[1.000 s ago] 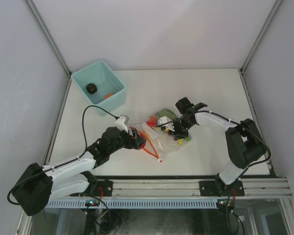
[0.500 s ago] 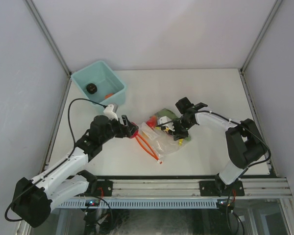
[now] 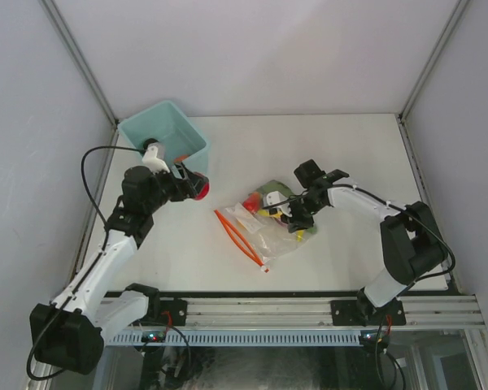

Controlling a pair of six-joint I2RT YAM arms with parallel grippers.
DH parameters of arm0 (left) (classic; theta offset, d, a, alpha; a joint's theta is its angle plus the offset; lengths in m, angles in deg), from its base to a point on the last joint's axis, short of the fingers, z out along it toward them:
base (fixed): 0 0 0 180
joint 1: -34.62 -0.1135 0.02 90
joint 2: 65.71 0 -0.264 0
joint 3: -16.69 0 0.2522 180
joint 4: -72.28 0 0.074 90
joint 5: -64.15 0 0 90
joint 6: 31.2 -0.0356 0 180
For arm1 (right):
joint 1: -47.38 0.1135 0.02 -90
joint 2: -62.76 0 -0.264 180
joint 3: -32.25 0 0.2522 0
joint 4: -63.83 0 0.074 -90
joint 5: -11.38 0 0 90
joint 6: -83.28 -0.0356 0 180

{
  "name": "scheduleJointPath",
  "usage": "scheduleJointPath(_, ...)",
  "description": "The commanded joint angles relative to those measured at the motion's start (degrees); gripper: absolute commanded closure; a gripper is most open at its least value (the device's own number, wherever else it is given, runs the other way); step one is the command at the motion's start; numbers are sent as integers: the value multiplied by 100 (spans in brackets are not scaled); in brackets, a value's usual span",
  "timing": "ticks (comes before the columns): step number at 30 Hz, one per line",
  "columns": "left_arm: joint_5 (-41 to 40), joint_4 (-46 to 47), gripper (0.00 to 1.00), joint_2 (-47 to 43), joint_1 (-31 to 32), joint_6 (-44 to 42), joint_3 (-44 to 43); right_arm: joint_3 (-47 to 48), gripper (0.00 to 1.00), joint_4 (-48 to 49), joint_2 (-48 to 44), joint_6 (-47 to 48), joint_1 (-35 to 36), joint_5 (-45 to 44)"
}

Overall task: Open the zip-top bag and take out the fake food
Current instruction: Place the fake fruit in the bin.

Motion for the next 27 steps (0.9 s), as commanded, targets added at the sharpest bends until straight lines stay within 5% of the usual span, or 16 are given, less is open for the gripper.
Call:
scheduleJointPath(1,312,182,78,188,-365,2,-595,192,89,-68,-275,114,-52,213)
scheduleJointPath(27,-3002,-881,87,1931,-830,308,-2724,190,88,-137,-475,126,-178,283)
